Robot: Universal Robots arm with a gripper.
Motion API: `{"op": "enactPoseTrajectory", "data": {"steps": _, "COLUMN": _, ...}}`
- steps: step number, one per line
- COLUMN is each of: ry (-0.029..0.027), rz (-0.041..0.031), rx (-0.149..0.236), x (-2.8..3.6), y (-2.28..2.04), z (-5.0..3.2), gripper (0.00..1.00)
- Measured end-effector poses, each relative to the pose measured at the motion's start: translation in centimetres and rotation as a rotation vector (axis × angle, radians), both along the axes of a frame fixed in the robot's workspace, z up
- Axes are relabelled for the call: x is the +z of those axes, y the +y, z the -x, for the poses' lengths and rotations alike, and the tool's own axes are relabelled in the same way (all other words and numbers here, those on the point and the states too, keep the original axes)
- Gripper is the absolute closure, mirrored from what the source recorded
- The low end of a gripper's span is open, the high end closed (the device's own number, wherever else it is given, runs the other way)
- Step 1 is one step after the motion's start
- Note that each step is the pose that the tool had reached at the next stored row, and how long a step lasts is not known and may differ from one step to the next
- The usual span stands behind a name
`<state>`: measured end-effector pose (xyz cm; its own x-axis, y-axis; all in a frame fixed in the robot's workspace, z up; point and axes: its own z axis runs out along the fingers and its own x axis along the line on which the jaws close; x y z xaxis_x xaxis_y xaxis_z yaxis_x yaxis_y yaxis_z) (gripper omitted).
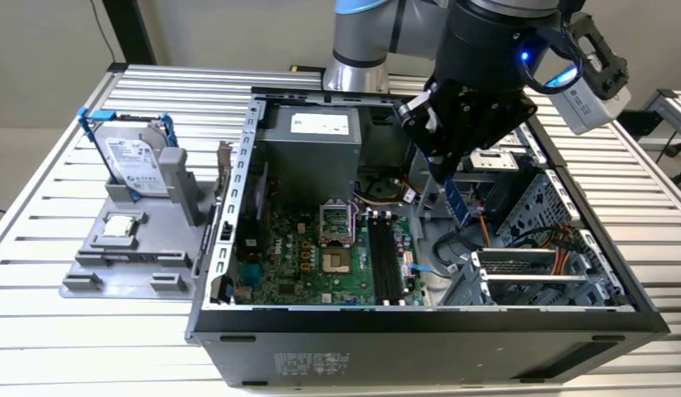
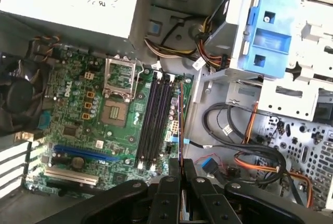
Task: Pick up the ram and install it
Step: 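Insert the ram into the slot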
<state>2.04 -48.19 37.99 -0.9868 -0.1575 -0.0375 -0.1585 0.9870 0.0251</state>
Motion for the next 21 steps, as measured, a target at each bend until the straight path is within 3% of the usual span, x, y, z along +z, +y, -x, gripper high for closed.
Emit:
{"op": "enactPoseTrajectory", "data": {"steps": 4, "ry": 0.0052, "rz": 0.0000, "rx": -0.050, "x": 0.00, "y": 0.00, "z": 0.00, "gripper": 1.00}}
{"op": "enactPoseTrajectory", "data": {"steps": 11, "ry": 0.0059, "rz": -0.0003, "rx": -0.155, "x": 0.00, "y": 0.00, "z": -0.01, "gripper": 1.00}}
{"op": "enactPoseTrajectory", "data": {"steps": 21, "ry": 0.0059, "rz": -0.0005, "rx": -0.225, "x": 0.00, "y": 0.00, "z": -0.01, "gripper": 1.00}}
